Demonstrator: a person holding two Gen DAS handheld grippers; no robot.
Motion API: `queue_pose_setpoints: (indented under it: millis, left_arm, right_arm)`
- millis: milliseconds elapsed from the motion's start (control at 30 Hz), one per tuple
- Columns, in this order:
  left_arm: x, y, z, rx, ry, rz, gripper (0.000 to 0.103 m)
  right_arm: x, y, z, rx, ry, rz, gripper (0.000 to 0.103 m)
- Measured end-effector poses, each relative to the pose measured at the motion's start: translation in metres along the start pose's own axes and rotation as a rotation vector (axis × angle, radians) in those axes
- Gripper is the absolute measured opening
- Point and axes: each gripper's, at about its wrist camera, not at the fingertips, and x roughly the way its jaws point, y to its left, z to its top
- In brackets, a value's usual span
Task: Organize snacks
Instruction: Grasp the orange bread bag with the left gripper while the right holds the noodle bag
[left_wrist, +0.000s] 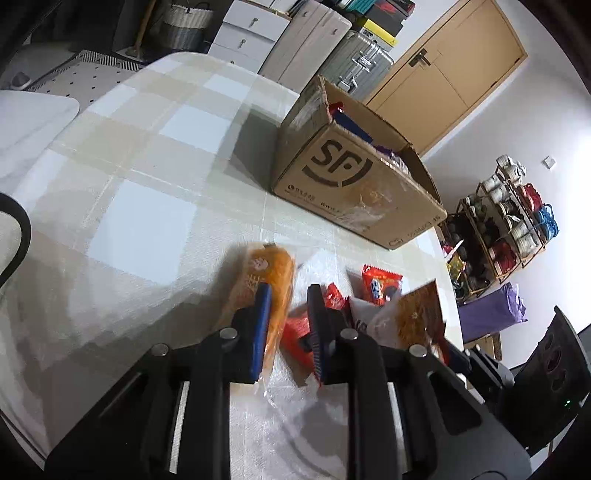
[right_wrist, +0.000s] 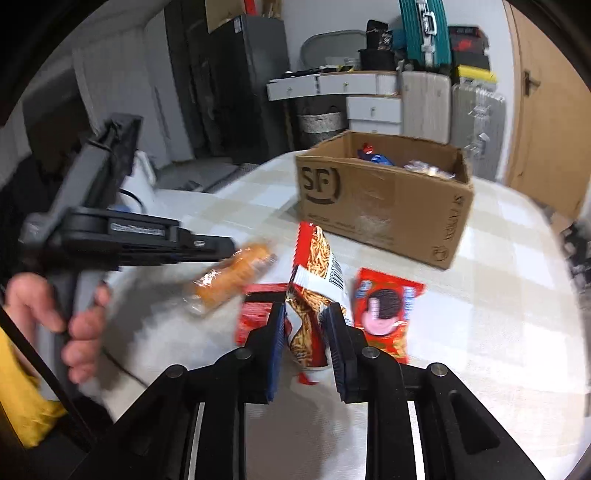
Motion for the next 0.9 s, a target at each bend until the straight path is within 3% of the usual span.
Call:
queue_pose_setpoints:
  millis: [167, 267, 333, 433, 467, 633, 700, 733, 900]
  left_arm:
    - [0.005, 0.002, -0.003, -0.009, 0.019, 0.001, 0.017]
    - [0.009, 0.003, -0.003, -0.005, 0.029, 0.029, 0.018]
    - [0.009, 0.004, -0.003, -0.002, 0.031, 0.047, 0.025]
    - [0.015, 0.007, -0.005, -0.021, 0.056, 0.063, 0.051]
    - [0.017, 0.008, -0.006, -0.028, 0.068, 0.058, 0.053]
    - [0.023, 0.006, -0.004, -0.021, 0.069, 0.055, 0.053]
    - [0.029, 0.007, -0.004, -0.022, 0.084, 0.072, 0.044]
    - [0.032, 0.008, -0.003, -0.019, 0.094, 0.086, 0.034]
    - [0.033, 0.008, -0.004, -0.019, 0.100, 0.085, 0.030]
  right_arm:
    - [0.014, 0.003, -0.006, -0.035, 0.022, -0.069, 0.042]
    - [0.024, -0.002, -0.008, -0.017, 0.052, -0.053, 0.045]
    - [0.031, -0.008, -0.009, 0.008, 0.071, -0.044, 0.045]
    - [0.040, -0.016, -0.006, 0.049, 0.088, -0.001, 0.044]
    - [0.043, -0.019, -0.006, 0.065, 0.089, 0.015, 0.044]
    - [0.049, -0.032, -0.001, 0.134, 0.085, 0.073, 0.037]
    - [0.050, -0.034, -0.001, 0.151, 0.089, 0.086, 0.035]
    - [0.049, -0.034, -0.001, 0.144, 0.090, 0.086, 0.034]
    - [0.038, -0.033, 0.001, 0.144, 0.059, 0.093, 0.031]
